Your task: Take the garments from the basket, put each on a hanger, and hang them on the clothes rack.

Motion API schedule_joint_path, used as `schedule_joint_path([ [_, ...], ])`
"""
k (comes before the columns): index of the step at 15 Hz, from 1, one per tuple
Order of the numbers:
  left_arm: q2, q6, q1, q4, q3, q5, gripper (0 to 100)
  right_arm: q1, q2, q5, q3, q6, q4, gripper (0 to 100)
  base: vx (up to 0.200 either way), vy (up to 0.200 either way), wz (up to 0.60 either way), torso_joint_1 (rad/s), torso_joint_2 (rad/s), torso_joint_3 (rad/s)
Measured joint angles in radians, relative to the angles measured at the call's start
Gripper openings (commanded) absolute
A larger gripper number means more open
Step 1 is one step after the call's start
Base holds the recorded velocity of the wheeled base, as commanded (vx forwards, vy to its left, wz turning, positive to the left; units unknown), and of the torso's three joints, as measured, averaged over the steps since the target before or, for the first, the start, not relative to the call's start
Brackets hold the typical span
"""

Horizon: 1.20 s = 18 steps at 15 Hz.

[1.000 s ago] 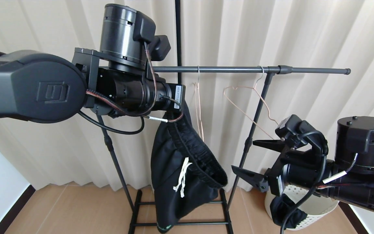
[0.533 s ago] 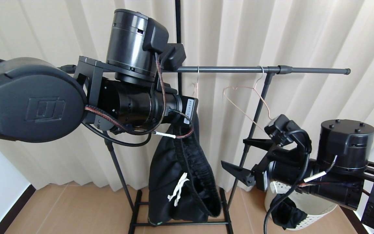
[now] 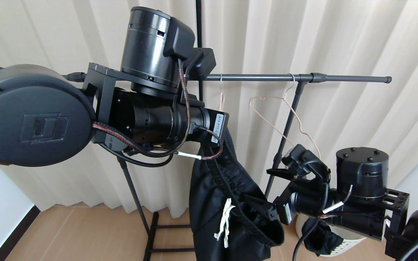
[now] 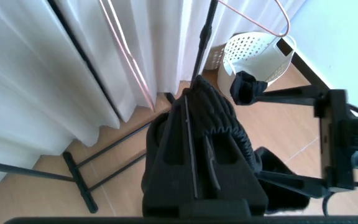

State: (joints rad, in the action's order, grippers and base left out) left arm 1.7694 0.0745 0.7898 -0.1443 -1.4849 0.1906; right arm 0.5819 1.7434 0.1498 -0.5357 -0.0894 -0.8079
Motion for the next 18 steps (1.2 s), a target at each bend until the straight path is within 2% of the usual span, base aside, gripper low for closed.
schedule_joint_path([
  [2, -0.001, -0.014, 0.000, 0.000, 0.000, 0.000, 0, -0.003, 0.048, -0.004, -0.007, -0.002, -0.006, 100, 0.000, 0.000, 0.00, 0.000, 0.00, 0.000],
  [3, -0.003, -0.014, 0.000, 0.001, 0.000, -0.001, 0, -0.004, 0.073, -0.006, -0.013, -0.002, -0.017, 0, 0.000, 0.000, 0.00, 0.000, 0.00, 0.000],
  [6, -0.011, -0.012, 0.000, 0.003, 0.021, -0.006, 0, -0.007, 0.152, -0.017, -0.027, 0.002, -0.103, 0, 0.000, 0.000, 0.00, 0.000, 0.00, 0.000],
  [9, -0.032, -0.010, -0.014, 0.009, 0.083, -0.025, 0, -0.052, 0.175, -0.027, -0.037, 0.004, -0.122, 0, 0.000, 0.000, 0.00, 0.000, 0.00, 0.000],
  [12, -0.053, -0.011, -0.068, 0.061, 0.213, -0.103, 0, -0.145, 0.137, -0.029, -0.061, 0.003, -0.114, 0, 0.000, 0.000, 0.00, 0.000, 0.00, 0.000],
  [14, -0.051, -0.016, -0.110, 0.129, 0.287, -0.120, 0, -0.195, 0.091, -0.038, -0.076, 0.001, -0.112, 0, 0.000, 0.000, 0.00, 0.000, 0.00, 0.000],
  [15, -0.043, -0.022, -0.121, 0.138, 0.308, -0.124, 100, -0.206, 0.067, -0.053, -0.079, 0.000, -0.111, 0, 0.000, 0.000, 0.00, 0.000, 0.00, 0.000],
  [18, -0.016, -0.075, -0.127, 0.143, 0.325, -0.138, 100, -0.216, 0.005, -0.107, -0.081, -0.002, -0.090, 0, 0.000, 0.000, 0.00, 0.000, 0.00, 0.000],
])
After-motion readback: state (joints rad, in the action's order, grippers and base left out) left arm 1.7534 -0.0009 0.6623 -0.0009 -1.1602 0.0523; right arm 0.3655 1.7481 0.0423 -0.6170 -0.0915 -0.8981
